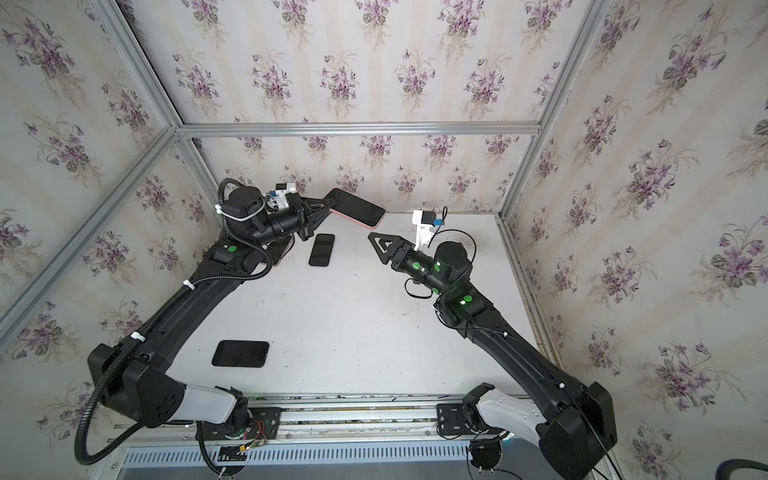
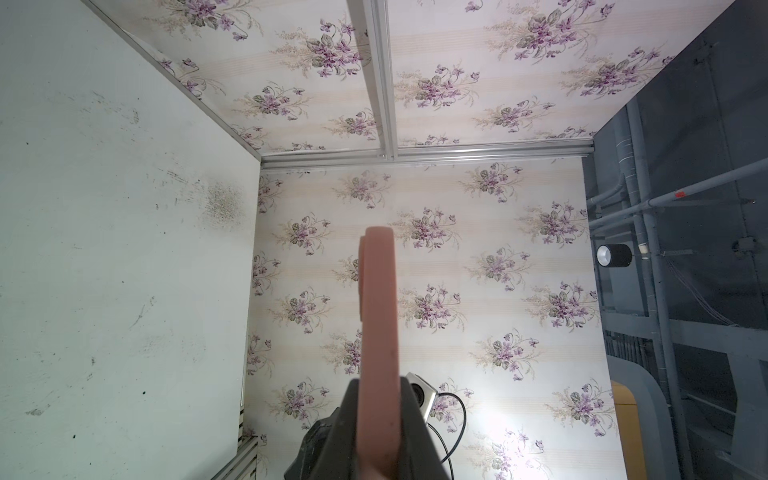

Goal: Take the phone out of the phone case

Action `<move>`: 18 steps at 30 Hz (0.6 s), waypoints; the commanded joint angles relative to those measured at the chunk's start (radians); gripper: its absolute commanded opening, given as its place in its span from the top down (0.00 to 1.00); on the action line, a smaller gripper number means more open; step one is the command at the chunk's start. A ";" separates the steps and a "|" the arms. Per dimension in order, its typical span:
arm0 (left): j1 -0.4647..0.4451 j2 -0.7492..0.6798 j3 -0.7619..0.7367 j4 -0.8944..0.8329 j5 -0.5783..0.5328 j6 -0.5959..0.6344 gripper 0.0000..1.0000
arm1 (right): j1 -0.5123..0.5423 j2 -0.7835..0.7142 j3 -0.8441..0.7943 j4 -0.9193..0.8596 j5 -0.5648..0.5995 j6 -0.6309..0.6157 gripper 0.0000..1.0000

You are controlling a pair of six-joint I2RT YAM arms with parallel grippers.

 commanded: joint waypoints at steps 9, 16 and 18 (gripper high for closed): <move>0.000 -0.014 -0.021 0.133 0.010 -0.029 1.00 | 0.001 0.057 0.032 0.168 -0.002 0.083 0.49; 0.000 -0.017 -0.033 0.160 0.008 -0.034 1.00 | 0.001 0.076 0.033 0.197 -0.014 0.104 0.64; 0.000 -0.019 -0.034 0.164 0.007 -0.032 1.00 | 0.001 0.077 0.030 0.205 -0.014 0.108 0.65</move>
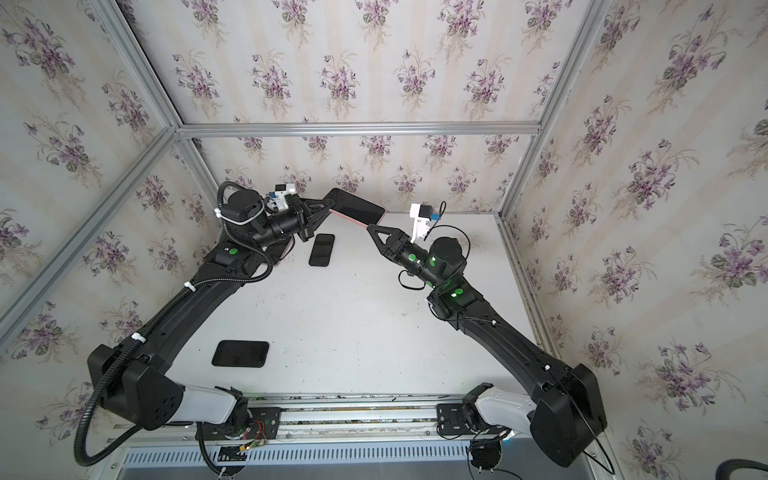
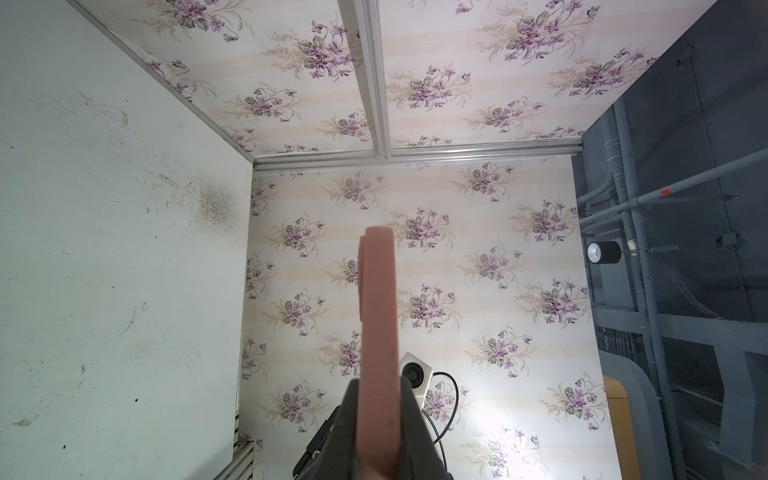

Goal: Take the phone out of the phone case

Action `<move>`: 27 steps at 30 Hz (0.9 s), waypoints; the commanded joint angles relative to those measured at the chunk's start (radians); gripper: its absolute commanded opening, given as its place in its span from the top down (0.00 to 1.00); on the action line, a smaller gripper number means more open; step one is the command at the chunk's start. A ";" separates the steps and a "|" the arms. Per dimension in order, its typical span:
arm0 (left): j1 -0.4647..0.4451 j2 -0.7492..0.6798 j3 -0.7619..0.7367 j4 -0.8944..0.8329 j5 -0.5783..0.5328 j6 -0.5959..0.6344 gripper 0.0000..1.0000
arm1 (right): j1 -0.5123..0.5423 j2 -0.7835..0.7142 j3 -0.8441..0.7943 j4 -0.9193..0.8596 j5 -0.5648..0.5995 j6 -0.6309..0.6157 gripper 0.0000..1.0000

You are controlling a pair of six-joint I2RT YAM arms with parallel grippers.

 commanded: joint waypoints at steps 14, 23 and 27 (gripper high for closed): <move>0.000 -0.009 -0.006 0.136 0.009 -0.024 1.00 | 0.001 0.031 0.006 0.140 -0.020 0.053 0.79; -0.002 -0.001 0.011 0.139 0.021 -0.023 1.00 | -0.002 0.049 -0.017 0.195 -0.046 0.066 1.00; -0.002 -0.001 0.015 0.136 0.028 -0.027 1.00 | -0.006 0.055 -0.032 0.222 -0.067 0.054 1.00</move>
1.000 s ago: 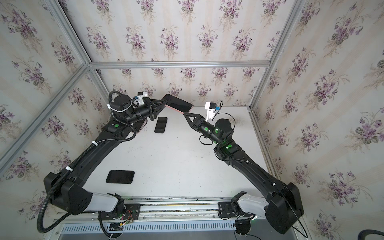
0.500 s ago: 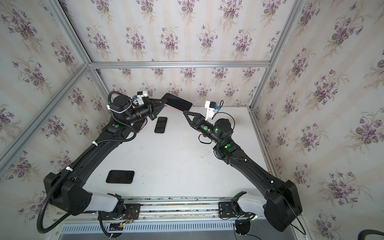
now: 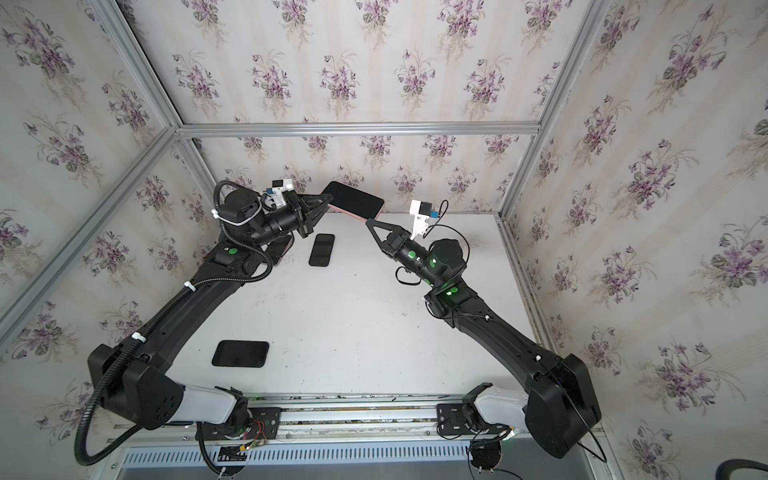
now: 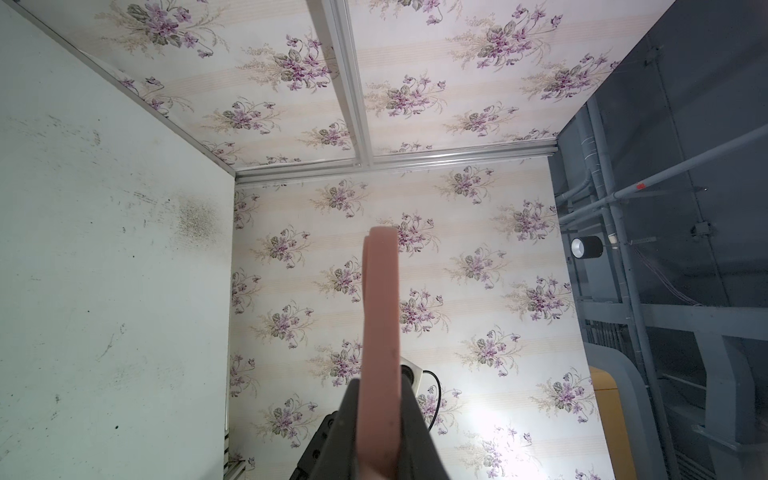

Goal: Take the phone out of the phone case

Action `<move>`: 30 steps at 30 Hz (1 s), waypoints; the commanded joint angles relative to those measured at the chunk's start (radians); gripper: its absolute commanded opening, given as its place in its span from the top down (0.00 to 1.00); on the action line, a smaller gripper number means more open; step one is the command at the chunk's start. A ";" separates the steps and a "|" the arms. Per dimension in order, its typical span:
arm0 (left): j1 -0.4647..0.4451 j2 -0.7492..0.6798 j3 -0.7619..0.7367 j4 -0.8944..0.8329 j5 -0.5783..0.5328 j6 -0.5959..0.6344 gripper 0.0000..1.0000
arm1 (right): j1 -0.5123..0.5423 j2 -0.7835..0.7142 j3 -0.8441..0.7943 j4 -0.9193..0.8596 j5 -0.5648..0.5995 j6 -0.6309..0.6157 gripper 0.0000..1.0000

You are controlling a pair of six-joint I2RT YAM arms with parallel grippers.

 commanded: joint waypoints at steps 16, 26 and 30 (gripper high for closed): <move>-0.014 0.016 0.094 0.055 0.137 -0.073 1.00 | -0.159 0.002 0.002 -0.260 -0.157 -0.467 1.00; -0.008 0.059 0.161 0.022 0.197 0.013 1.00 | -0.289 -0.198 -0.123 -0.350 -0.158 -0.443 0.43; -0.009 0.060 0.164 0.000 0.185 0.062 1.00 | -0.301 -0.259 -0.112 -0.325 -0.215 -0.387 0.29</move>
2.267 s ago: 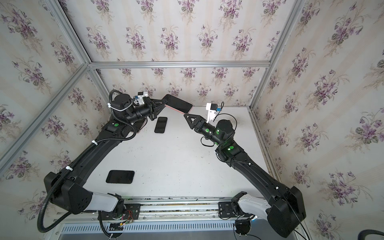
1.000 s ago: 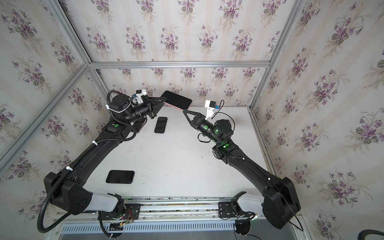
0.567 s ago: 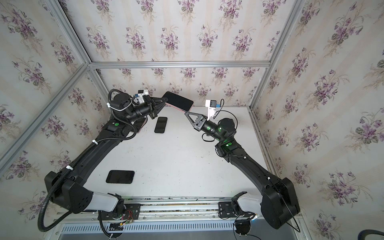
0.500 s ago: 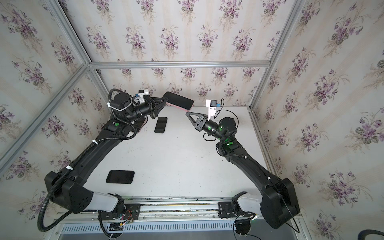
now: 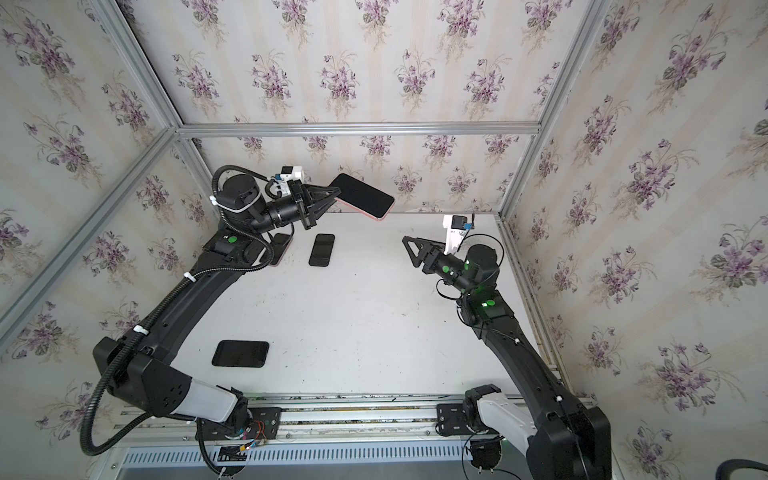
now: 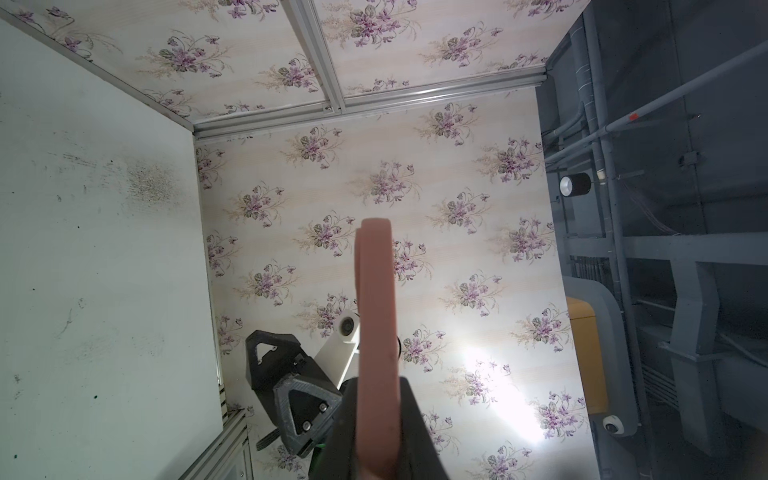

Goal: Take the phone out of the phone case

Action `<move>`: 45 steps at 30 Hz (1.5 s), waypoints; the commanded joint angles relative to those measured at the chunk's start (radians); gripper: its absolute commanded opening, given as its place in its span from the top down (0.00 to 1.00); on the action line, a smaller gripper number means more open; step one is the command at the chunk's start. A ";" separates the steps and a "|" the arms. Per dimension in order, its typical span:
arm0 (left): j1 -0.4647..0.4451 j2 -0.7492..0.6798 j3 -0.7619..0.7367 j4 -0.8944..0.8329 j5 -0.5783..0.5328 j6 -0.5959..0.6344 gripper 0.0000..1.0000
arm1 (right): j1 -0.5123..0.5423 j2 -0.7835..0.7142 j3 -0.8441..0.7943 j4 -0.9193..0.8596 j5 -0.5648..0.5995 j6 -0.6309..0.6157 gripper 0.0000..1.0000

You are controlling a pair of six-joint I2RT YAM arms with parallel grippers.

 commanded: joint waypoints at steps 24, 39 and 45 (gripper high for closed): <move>-0.004 -0.005 -0.016 0.071 0.007 0.043 1.00 | 0.187 0.177 0.106 0.462 -0.022 0.408 0.49; -0.010 0.001 -0.007 0.083 0.024 0.044 1.00 | 0.187 0.224 0.107 0.517 -0.021 0.443 0.76; -0.014 0.008 0.011 0.076 0.034 0.040 1.00 | 0.187 0.263 0.100 0.566 -0.063 0.470 0.95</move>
